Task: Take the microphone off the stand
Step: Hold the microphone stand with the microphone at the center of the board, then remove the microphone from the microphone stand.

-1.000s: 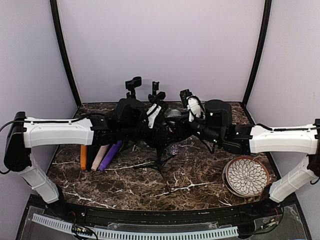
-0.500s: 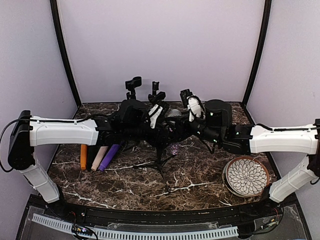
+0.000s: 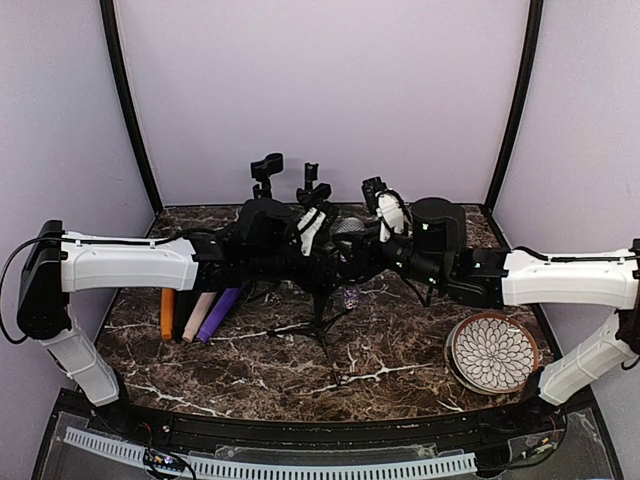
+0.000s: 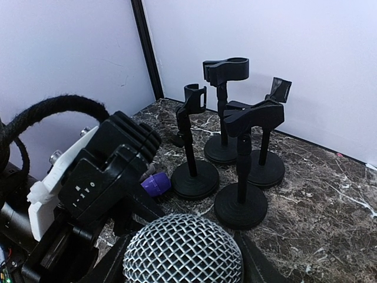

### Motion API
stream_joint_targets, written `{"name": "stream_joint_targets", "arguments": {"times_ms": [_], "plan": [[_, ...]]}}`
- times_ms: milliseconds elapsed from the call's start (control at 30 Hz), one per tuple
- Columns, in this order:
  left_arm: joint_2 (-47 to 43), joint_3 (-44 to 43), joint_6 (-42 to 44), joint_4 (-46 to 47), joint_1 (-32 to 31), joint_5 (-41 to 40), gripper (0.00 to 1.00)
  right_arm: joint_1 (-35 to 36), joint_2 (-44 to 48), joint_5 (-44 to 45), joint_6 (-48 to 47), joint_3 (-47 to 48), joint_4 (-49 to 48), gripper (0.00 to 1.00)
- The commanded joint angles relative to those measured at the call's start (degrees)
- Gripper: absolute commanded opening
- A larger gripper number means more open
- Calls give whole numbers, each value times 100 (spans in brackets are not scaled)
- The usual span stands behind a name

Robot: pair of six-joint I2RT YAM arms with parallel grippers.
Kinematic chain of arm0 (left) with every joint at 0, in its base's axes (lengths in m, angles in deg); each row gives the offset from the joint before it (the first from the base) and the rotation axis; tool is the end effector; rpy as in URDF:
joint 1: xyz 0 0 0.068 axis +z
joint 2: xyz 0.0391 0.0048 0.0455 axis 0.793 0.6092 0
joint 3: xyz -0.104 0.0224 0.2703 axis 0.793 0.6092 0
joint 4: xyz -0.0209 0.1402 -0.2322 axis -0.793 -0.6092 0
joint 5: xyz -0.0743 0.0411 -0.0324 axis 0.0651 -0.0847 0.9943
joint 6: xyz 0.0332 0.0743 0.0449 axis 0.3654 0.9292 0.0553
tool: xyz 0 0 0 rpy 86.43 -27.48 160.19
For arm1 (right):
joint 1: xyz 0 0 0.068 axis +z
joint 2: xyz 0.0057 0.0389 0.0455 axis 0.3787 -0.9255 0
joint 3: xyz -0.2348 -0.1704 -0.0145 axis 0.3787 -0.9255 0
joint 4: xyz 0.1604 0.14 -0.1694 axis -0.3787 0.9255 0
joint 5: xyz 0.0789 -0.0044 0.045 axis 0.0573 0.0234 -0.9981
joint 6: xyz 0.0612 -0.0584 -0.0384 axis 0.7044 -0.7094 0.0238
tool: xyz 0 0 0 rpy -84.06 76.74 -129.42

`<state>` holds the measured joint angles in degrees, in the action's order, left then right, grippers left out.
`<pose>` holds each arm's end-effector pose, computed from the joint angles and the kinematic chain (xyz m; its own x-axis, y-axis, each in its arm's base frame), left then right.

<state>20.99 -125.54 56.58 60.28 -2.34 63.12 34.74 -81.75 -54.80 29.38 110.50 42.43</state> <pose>0.2506 -0.3661 0.2762 -0.3708 0.1913 -0.9088 0.7983 0.5656 -0.2067 0.2205 0.3057 0.3114 -0.2501 0.0152 -0.9681 -0.6621 0.7269 0.1825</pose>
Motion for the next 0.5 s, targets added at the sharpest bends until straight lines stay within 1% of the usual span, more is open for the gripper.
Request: {"name": "stream_joint_targets", "arguments": {"times_ms": [0, 467], "plan": [[123, 60, 185, 21, 22, 34, 81, -24, 293, 100, -50, 355, -564, 16], [219, 58, 180, -16, 27, 33, 79, -21, 456, 159, -124, 369, -682, 15]]}}
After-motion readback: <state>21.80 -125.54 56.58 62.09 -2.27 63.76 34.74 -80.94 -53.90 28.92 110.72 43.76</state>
